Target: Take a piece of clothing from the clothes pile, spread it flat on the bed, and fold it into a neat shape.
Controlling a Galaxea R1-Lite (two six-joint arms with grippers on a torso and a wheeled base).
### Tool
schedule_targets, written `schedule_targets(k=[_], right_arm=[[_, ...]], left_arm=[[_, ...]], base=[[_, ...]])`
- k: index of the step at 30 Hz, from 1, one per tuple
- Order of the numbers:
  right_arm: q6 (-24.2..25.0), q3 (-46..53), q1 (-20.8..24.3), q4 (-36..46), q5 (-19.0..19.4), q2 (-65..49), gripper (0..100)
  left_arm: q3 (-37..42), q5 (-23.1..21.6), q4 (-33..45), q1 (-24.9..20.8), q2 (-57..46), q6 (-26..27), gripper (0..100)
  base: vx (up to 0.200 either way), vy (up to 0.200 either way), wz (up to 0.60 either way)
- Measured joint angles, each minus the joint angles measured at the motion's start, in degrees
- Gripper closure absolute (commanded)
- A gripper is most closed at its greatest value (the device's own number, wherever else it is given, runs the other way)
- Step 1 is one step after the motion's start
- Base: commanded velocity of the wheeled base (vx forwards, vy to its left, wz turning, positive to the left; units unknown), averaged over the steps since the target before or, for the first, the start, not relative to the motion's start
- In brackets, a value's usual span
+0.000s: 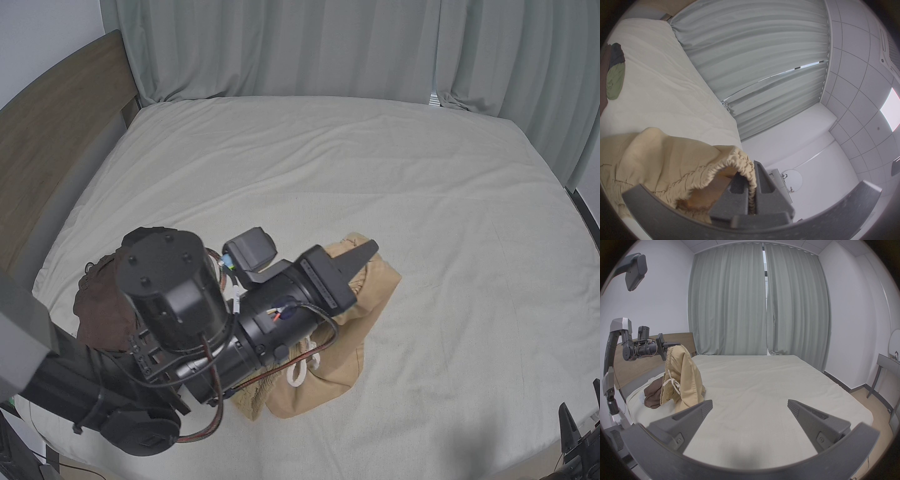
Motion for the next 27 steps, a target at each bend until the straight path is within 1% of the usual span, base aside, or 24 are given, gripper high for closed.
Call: schedule_targets(k=[11, 16, 22, 27], right_arm=[[0.0, 0.0, 0.0, 0.0, 0.01, 0.0, 0], [0.01, 0.0, 0.0, 0.0, 0.01, 0.0, 0], [0.01, 0.0, 0.0, 0.0, 0.01, 0.0, 0], [0.0, 0.0, 0.0, 0.0, 0.0, 0.0, 0]], left_arm=[[-8.11, -0.57, 0.65, -3.17, 6.97, 0.0, 100], [-11.96, -0.84, 2.67, -4.77, 9.33, 0.0, 100], [-17.2, -1.3, 3.63, -5.78, 11.01, -0.16, 100], [-21.3, -1.96, 5.58, -7.0, 10.9, -1.67, 100]], base=[[0.0, 0.0, 0.0], [0.0, 0.0, 0.0], [0.0, 0.0, 0.0], [0.0, 0.0, 0.0]])
